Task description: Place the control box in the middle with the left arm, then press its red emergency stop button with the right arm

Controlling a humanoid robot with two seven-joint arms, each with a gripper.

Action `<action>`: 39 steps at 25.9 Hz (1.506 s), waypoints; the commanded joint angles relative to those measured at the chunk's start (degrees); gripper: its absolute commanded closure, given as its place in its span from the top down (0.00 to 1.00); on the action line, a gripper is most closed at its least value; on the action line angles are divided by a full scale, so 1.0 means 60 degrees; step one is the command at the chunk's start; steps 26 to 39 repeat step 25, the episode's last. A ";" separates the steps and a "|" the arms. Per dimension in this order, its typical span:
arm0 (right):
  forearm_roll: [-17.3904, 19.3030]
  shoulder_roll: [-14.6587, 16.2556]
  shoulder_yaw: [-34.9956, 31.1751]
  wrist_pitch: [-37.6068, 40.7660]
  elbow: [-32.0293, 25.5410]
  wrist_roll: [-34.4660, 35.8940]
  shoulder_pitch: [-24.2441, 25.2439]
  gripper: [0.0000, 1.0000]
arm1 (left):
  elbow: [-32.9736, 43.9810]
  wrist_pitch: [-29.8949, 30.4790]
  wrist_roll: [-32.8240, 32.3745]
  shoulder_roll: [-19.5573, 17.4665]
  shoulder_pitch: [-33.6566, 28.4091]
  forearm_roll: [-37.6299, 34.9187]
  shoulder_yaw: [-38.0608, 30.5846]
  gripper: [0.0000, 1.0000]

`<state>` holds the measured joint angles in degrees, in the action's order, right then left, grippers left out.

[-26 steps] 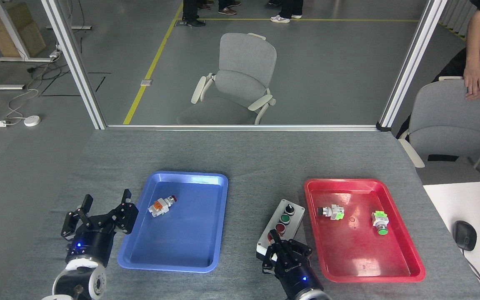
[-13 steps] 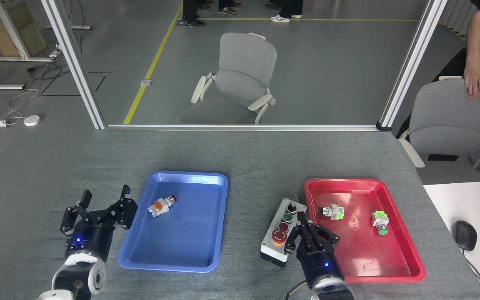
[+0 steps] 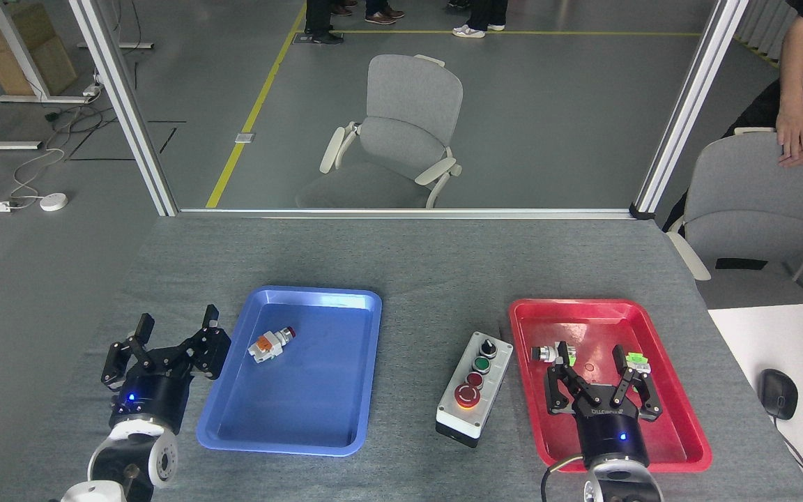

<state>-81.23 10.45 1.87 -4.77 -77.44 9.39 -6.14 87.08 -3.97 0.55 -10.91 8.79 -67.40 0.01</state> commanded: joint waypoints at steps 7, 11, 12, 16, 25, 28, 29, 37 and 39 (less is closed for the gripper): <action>0.0443 0.0558 -0.0414 -0.0084 0.0001 0.0003 0.0027 0.98 | -0.0085 0.0003 -0.0004 0.0002 0.0029 -0.0016 -0.0002 0.99; 0.0868 0.0587 -0.0414 -0.0011 0.0001 0.0003 0.0042 0.98 | -0.0070 0.0003 -0.0004 0.0002 0.0073 -0.0031 -0.0002 0.99; 0.0883 0.0587 -0.0414 -0.0011 0.0001 0.0003 0.0042 0.98 | -0.0070 0.0003 -0.0004 0.0002 0.0073 -0.0031 -0.0002 0.99; 0.0883 0.0646 -0.0414 0.0033 0.0001 0.0017 0.0071 0.98 | -0.0085 -0.0012 -0.0004 -0.0013 0.0102 -0.0046 -0.0002 0.99; 0.0883 0.0660 -0.0414 0.0047 -0.0072 0.0076 0.0247 0.98 | -0.0085 0.0002 -0.0004 0.0002 0.0190 -0.0060 -0.0002 0.99; 0.0883 0.0660 -0.0414 0.0047 -0.0072 0.0076 0.0247 0.98 | -0.0085 0.0002 -0.0004 0.0002 0.0190 -0.0060 -0.0002 0.99; 0.0883 0.0660 -0.0414 0.0047 -0.0072 0.0076 0.0247 0.98 | -0.0085 0.0002 -0.0004 0.0002 0.0190 -0.0060 -0.0002 0.99; 0.0883 0.0660 -0.0414 0.0047 -0.0072 0.0076 0.0247 0.98 | -0.0085 0.0002 -0.0004 0.0002 0.0190 -0.0060 -0.0002 0.99; 0.0883 0.0660 -0.0414 0.0047 -0.0072 0.0076 0.0247 0.98 | -0.0085 0.0002 -0.0004 0.0002 0.0190 -0.0060 -0.0002 0.99</action>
